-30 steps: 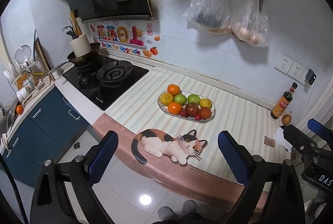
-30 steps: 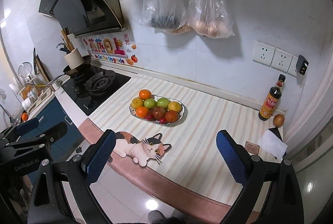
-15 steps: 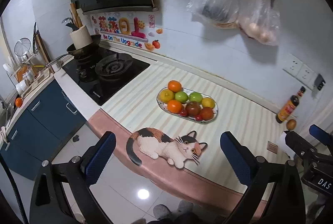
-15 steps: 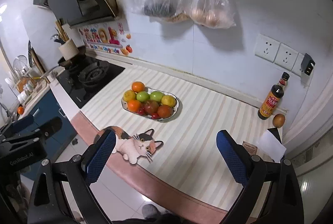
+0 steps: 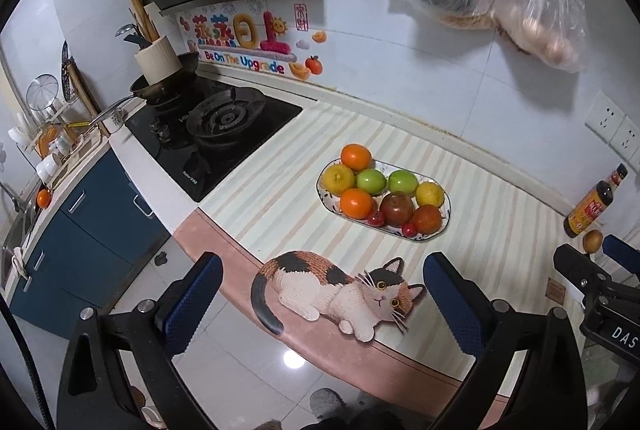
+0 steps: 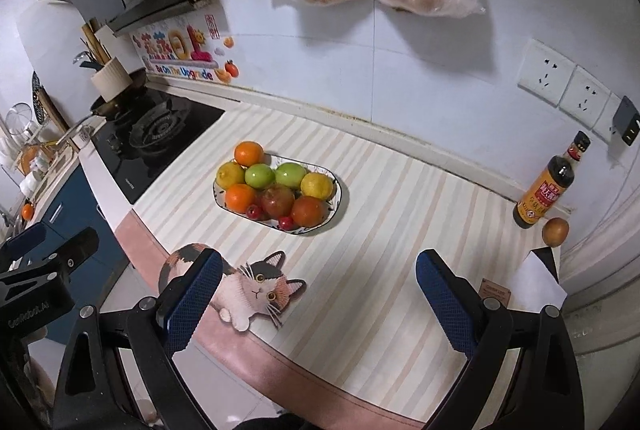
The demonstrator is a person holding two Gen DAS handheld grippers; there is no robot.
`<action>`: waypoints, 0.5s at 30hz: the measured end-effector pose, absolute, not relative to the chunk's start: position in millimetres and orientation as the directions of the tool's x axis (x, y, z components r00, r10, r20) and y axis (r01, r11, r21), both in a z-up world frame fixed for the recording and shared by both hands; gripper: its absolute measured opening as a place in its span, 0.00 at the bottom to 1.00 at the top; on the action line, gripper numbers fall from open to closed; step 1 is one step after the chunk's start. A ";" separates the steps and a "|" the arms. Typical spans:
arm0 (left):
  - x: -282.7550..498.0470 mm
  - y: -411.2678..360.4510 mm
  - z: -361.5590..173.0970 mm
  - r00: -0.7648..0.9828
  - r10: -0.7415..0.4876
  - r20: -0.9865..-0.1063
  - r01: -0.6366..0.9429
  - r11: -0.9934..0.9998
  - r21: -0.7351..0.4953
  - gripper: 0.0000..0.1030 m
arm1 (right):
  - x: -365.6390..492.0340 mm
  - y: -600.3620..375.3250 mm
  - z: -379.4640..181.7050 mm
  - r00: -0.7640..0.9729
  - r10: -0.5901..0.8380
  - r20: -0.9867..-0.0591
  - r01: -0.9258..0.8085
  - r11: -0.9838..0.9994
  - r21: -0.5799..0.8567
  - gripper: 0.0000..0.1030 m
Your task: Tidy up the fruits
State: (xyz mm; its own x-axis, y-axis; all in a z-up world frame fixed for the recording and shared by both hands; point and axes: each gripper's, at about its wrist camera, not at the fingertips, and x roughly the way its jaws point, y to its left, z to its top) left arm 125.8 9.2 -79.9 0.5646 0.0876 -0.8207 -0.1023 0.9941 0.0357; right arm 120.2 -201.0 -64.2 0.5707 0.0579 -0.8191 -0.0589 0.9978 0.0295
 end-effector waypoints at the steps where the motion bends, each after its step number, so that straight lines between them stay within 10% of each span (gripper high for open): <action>1: 127.5 8.4 -80.7 0.564 0.091 -0.821 -0.104 0.994 0.039 1.00 | 123.1 -200.7 -66.5 0.567 0.058 -0.822 -0.060 0.998 0.029 0.96; 15: 140.7 7.3 -88.6 0.544 0.080 -0.836 -0.101 0.994 0.030 1.00 | 130.9 -197.1 -67.4 0.560 0.046 -0.828 -0.063 0.998 0.013 0.97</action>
